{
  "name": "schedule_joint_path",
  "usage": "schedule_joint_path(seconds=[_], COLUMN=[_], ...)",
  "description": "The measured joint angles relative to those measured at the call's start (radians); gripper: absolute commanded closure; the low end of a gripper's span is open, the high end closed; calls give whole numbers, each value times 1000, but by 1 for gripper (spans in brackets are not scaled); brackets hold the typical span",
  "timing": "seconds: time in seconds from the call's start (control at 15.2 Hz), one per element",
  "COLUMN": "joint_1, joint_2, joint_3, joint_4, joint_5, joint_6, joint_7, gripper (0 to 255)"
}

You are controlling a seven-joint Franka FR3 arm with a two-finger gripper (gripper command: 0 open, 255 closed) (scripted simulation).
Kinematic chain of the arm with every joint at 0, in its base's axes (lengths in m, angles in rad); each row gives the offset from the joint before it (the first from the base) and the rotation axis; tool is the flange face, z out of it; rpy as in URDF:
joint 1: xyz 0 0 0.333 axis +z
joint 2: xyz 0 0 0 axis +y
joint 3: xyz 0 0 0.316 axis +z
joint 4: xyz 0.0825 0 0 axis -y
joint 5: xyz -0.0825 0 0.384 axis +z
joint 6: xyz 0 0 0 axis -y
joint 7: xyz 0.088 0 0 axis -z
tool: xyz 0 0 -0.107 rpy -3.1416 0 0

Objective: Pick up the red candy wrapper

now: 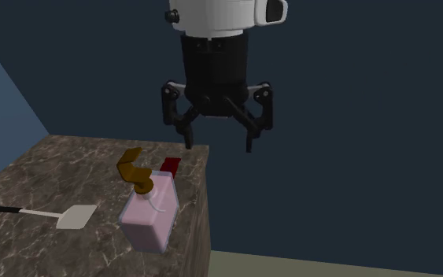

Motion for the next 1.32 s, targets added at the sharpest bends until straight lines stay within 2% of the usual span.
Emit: schedule_joint_path(seconds=[0.26,0.59,0.92,1.32], joint_1=[9,20,44,113], joint_2=[145,343,545,780], joint_3=[52,110,130,107], joint_4=[18,98,205,381], joint_5=[-12,-68,-170,-293], joint_6=[135,259,351,403], joint_7=[65,173,289,414], gripper=[0,0,0,0])
